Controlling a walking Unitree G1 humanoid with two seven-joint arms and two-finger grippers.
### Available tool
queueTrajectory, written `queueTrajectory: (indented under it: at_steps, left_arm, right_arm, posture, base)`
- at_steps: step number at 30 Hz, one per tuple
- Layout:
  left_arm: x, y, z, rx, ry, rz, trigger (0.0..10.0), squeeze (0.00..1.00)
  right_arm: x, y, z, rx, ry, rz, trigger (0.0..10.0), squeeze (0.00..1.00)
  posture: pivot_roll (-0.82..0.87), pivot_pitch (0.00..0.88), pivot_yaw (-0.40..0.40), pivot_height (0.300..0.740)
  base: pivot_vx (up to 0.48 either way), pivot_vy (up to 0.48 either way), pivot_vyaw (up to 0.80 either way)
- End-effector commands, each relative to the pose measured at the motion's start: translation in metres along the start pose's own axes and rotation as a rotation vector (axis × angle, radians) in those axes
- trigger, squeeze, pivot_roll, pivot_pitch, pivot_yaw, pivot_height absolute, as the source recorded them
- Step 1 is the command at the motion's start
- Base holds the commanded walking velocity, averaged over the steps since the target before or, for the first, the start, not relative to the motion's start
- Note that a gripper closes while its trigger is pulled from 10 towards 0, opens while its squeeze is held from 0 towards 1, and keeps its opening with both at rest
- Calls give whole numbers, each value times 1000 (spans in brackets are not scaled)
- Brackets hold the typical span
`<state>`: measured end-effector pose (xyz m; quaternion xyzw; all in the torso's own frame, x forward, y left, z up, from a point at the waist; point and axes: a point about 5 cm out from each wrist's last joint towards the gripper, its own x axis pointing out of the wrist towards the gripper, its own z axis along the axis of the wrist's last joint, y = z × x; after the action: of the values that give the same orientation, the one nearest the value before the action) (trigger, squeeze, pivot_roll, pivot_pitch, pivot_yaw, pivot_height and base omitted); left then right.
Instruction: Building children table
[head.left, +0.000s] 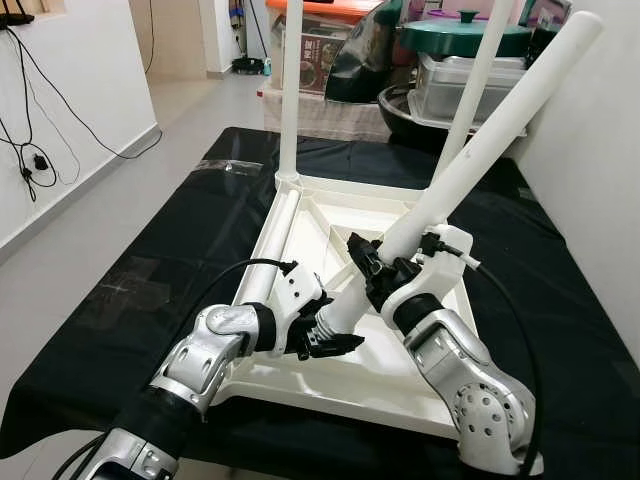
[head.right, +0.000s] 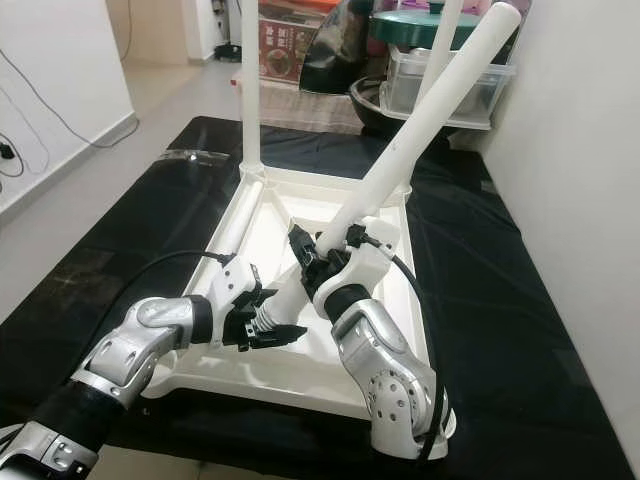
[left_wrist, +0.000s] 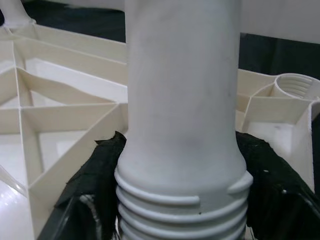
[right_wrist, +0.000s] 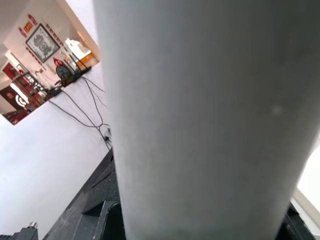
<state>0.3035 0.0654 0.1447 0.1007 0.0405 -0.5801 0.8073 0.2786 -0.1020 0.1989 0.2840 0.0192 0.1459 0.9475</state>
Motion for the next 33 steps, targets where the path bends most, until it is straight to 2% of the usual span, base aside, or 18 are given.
queueTrajectory:
  at_steps: [1,2,5,8,11,13,16,17,19,20,21,23,25,27,31,33]
  left_arm:
    - [11,-6,9,43,-41,-45,10000,827]
    - [11,-4,11,35,-66,-23,10000,1000]
    - [6,1,20,-7,-137,-11,10000,1000]
    - [2,2,22,-21,-149,-22,10000,1000]
    - [-6,-1,29,-58,-203,-65,10000,1000]
    - [-8,-2,30,-71,-218,-75,10000,1000]
    - [-17,-1,27,-95,-207,-88,10000,969]
    - [-20,-1,25,-98,-194,-90,10000,0]
    - [-25,-3,21,-98,-181,-99,10000,0]
    - [-25,-3,21,-98,-181,-99,10000,0]
    - [-27,-4,19,-96,-172,-98,10000,0]
    - [-30,-6,14,-101,-156,-86,10000,0]
    - [-31,-6,13,-103,-153,-83,10000,0]
    - [-34,-8,12,-116,-148,-76,10000,0]
    - [-35,-9,11,-120,-146,-74,10000,0]
    - [-35,-14,5,-129,-130,-77,10000,0]
  right_arm:
    - [1,2,6,-7,-39,-3,0,0]
    - [1,2,6,-7,-41,-2,0,0]
    - [-1,-1,9,-26,-50,4,0,0]
    - [-1,-5,13,-44,-57,5,0,0]
    - [0,-19,30,-107,-84,9,0,0]
    - [0,-22,34,-122,-89,12,0,0]
    - [-5,-42,59,-240,-104,52,0,0]
    - [-9,-53,71,-306,-107,60,0,0]
    - [-16,-72,91,-381,-110,55,0,0]
    - [-16,-72,91,-381,-110,55,0,0]
    - [-20,-79,102,-402,-113,68,0,0]
    - [-32,-86,120,-436,-114,162,0,0]
    - [-35,-87,124,-445,-114,188,0,0]
    - [-44,-82,135,-464,-91,319,0,0]
    - [-48,-80,140,-473,-78,374,0,0]
    - [-52,-78,138,-478,-23,467,0,0]
  posture:
    - [115,0,-99,740]
    - [115,0,-99,740]
    - [126,0,-100,740]
    - [126,0,-100,740]
    - [130,0,-102,740]
    - [130,0,-102,740]
    - [124,0,-103,740]
    - [123,0,-104,740]
    - [126,0,-112,740]
    - [126,0,-112,740]
    - [128,0,-113,740]
    - [133,0,-120,740]
    - [133,0,-120,740]
    - [136,0,-127,740]
    - [136,0,-127,740]
    - [129,0,-130,740]
  base:
    - [0,0,0]
    - [0,0,0]
    - [0,0,0]
    - [0,0,0]
    - [0,0,0]
    - [0,0,0]
    - [0,0,0]
    - [0,0,0]
    - [0,0,0]
    - [0,0,0]
    - [0,0,0]
    - [0,0,0]
    - [0,0,0]
    - [0,0,0]
    - [0,0,0]
    - [0,0,0]
